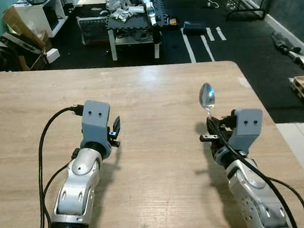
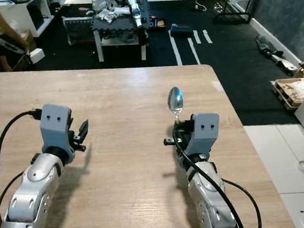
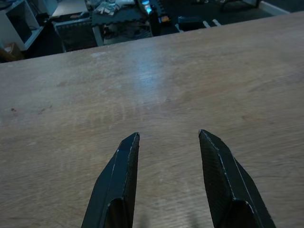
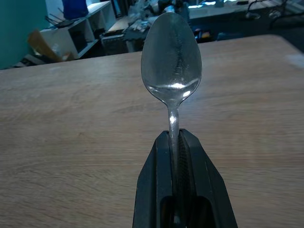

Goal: Setting the table

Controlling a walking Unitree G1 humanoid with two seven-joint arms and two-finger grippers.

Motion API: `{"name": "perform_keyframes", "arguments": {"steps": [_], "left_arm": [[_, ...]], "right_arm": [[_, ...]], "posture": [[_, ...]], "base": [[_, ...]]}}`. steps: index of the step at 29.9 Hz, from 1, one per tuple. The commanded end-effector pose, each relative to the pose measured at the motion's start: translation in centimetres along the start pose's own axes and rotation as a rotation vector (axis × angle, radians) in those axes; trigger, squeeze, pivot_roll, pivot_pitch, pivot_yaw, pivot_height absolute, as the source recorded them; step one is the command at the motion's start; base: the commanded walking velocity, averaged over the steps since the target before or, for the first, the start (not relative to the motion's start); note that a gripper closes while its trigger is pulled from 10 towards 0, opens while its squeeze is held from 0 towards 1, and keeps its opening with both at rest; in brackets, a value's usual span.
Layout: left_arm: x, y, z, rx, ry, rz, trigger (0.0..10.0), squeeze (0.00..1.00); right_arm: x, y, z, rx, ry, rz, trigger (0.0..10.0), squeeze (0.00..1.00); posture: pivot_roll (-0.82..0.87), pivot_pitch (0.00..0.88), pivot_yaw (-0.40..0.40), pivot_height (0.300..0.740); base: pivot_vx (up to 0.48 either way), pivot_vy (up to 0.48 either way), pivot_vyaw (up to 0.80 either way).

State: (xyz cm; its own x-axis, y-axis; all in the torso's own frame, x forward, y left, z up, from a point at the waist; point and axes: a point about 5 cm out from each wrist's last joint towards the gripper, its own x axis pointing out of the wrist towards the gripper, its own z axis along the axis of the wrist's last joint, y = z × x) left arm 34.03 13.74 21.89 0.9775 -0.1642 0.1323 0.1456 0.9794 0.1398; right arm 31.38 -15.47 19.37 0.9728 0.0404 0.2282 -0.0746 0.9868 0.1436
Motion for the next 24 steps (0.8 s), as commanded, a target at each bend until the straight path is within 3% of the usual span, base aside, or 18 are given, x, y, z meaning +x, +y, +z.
{"name": "perform_keyframes", "arguments": {"steps": [1,11,20,24], "left_arm": [[-0.3,0.0,-0.4,0.0,0.015,-0.003,10.0,0.0],[-0.4,-0.1,-0.4,-0.007,0.036,-0.041,10.0,0.0],[-1.3,1.4,0.3,0.064,0.06,-0.226,10.0,0.0],[-1.8,1.5,0.7,0.084,0.058,-0.266,10.0,0.0]], "right_arm": [[-0.3,-0.5,-0.5,-0.011,0.02,-0.022,10.0,0.0],[-0.3,-1.2,-0.8,-0.064,0.06,-0.062,10.0,0.0],[-0.9,-4.6,-0.5,-0.209,0.166,-0.083,10.0,0.0],[-1.5,-5.5,-0.2,-0.199,0.211,-0.072,10.0,0.0]], "posture": [[0.1,0.141,0.064,0.74],[0.11,0.145,0.064,0.74],[0.1,0.156,0.053,0.74],[0.1,0.156,0.053,0.74]], "base": [[0.0,0.0,0.0],[0.0,0.0,0.0],[0.0,0.0,0.0],[0.0,0.0,0.0]]}}
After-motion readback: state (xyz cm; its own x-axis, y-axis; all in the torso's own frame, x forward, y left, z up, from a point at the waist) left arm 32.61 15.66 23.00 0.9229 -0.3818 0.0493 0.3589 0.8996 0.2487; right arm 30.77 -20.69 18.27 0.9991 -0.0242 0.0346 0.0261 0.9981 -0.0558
